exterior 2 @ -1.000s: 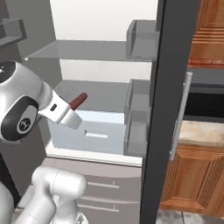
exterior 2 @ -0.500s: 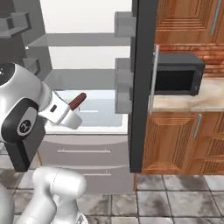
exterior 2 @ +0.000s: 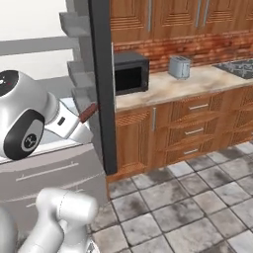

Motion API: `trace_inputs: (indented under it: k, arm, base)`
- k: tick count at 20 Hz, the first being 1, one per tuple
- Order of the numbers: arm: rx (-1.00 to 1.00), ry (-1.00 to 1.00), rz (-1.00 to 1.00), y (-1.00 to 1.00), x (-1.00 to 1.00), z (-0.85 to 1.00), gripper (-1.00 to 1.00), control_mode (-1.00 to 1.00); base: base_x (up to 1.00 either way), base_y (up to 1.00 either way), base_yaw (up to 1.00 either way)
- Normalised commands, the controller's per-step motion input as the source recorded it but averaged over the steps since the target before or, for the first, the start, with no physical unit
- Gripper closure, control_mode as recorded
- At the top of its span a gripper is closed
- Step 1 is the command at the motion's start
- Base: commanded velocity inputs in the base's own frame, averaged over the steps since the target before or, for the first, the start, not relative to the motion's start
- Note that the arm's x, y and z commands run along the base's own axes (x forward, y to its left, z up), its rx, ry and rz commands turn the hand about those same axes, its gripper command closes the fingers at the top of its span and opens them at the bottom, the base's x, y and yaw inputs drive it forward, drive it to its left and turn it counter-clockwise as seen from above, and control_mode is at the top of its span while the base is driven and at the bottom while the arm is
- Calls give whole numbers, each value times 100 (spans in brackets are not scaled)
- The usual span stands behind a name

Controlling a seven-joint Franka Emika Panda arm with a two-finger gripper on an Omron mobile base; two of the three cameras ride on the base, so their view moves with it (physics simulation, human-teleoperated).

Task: Retrieve the sausage and cheese from the fridge and place them on the cutting board on the counter.

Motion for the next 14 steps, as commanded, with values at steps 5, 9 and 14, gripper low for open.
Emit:
trace_inputs:
  k: [5,9,14]
  arm:
    - [0,0,0,0,0,0,100,100]
    - [0,0,0,0,0,0,100,100]
    - [0,0,0,0,0,0,100,100]
  base:
    - [12,-16,-67]
    - [76,-37,-57]
    - [98,-53,-45]
